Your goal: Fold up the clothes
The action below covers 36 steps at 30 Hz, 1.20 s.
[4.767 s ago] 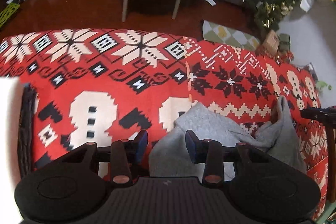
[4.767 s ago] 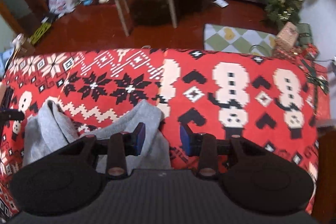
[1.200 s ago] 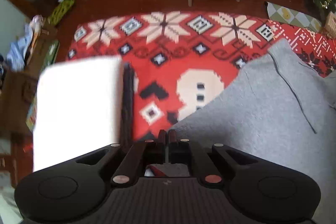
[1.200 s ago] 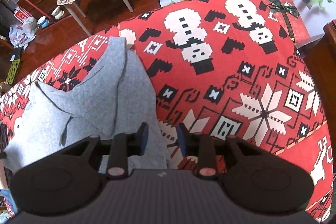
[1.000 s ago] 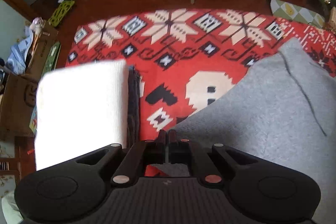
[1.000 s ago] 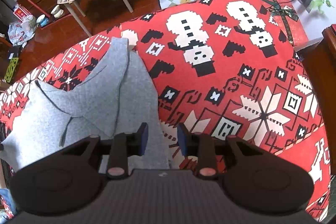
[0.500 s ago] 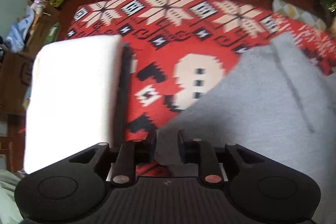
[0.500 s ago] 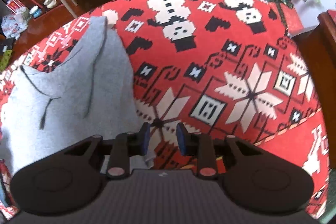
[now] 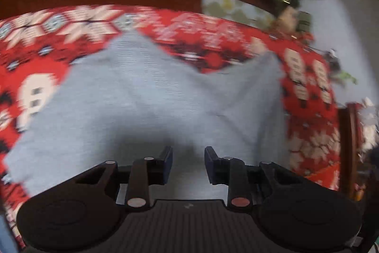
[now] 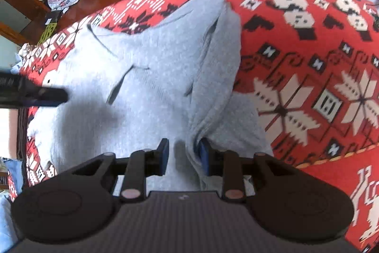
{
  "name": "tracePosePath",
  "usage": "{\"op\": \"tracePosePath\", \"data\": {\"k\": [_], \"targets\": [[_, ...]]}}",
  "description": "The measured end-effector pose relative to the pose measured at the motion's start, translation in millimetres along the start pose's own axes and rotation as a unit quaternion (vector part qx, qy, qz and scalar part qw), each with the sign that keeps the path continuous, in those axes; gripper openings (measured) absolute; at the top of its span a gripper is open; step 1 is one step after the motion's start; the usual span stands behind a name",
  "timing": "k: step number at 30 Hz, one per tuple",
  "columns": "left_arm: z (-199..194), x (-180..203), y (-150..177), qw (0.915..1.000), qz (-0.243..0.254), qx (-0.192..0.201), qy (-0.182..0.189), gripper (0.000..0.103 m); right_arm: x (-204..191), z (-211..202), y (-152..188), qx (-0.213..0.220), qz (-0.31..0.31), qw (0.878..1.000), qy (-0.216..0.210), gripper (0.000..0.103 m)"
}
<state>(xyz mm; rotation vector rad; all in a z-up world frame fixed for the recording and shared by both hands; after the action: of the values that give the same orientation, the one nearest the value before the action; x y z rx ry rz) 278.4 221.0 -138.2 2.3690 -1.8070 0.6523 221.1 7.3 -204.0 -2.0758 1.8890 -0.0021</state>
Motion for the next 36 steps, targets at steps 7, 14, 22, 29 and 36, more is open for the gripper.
{"op": "tracePosePath", "data": {"k": [7,14,22,29,36], "targets": [[19.7,14.4,14.0,0.9996,0.017,-0.024,-0.002,0.029,31.8,-34.3,-8.3,0.030,0.059,0.998,-0.008,0.032],[17.6,-16.2,31.5,0.9984,-0.006,-0.042,-0.037,0.029,76.8,-34.3,-15.8,0.028,0.035,0.998,0.032,0.031],[10.6,-29.6,37.3,0.9968,0.003,-0.052,-0.060,0.029,68.4,0.9,-12.0,-0.008,-0.014,0.999,0.042,0.005],[8.5,-24.6,35.3,0.9966,0.024,-0.049,-0.061,0.029,82.9,-22.6,-31.9,0.031,-0.010,0.993,0.114,0.004],[9.5,-25.5,36.3,0.9965,0.026,-0.045,-0.066,0.029,137.9,-38.2,-66.4,0.062,0.007,0.976,0.208,0.004]]}}
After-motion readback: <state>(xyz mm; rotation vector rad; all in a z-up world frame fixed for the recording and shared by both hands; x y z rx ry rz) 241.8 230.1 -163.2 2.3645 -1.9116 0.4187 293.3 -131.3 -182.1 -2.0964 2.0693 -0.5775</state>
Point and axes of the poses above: each gripper's, at about its wrist camera, not at the fingertips, and z roughly the way its jaws point, x to its right, y to its underside, the point moved 5 cm from there along z, roughly the way its jaws point, and after that the axes turned 5 degrees about y, right-handed, at the moved point
